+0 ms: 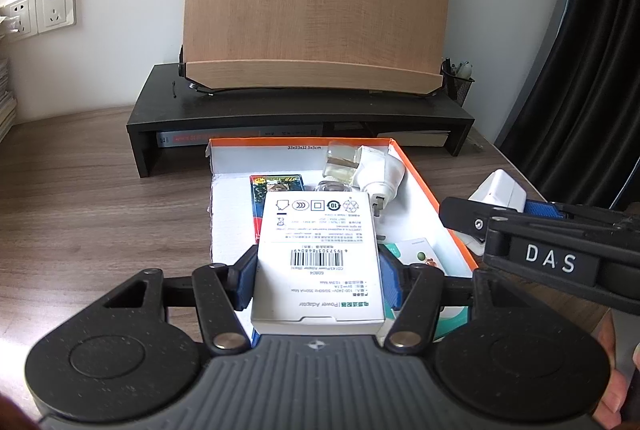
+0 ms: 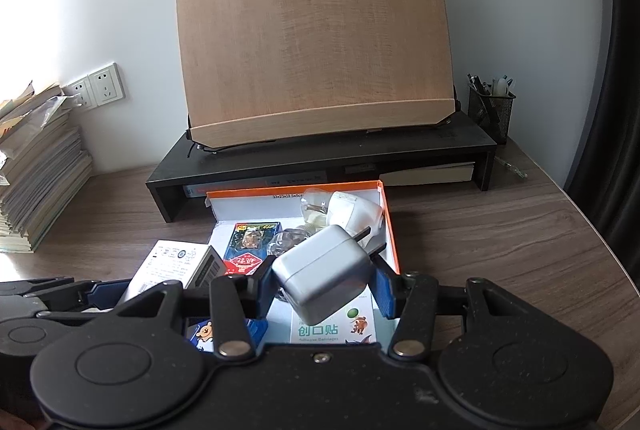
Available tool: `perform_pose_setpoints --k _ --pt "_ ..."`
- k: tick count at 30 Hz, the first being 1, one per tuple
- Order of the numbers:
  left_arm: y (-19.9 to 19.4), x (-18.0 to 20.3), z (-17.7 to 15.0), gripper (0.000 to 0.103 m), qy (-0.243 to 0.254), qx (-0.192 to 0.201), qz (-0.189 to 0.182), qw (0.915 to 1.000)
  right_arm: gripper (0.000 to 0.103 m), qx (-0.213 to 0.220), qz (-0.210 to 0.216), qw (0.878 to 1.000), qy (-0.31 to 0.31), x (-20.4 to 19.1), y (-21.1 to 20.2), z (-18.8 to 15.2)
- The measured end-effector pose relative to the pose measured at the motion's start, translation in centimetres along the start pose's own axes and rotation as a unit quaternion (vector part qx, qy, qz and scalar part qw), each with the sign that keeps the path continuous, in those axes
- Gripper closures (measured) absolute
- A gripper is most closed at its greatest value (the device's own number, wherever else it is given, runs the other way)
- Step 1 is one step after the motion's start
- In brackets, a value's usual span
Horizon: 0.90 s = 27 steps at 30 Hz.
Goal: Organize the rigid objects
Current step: 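Hold the charger box and cube charger above the white box with both tools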
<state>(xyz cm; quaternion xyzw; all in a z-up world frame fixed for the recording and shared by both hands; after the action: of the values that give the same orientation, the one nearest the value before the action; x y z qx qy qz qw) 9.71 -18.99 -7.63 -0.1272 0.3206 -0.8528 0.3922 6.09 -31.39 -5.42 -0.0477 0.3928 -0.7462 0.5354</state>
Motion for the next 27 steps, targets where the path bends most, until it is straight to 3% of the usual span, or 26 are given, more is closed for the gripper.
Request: perform_pose_setpoints --k 27 --pt "1.7 0.1 0.2 0.044 0.005 -0.009 -0.002 0.9999 0.044 -0.010 0.000 1.000 -0.002 0.3 2.3 0.4"
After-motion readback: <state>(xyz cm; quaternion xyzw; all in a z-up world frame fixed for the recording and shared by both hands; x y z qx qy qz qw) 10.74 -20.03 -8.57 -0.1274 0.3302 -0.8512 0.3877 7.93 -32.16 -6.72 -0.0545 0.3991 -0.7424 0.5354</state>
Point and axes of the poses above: each gripper's, at about its wrist camera, not at the fingertips, and y roughly the way its jaws point, x to its right, z to its top, the point moved 10 cm from there along y, roughly the way its jaws point, and after that the axes turned 12 degrees about y, right-handed, at the moved point
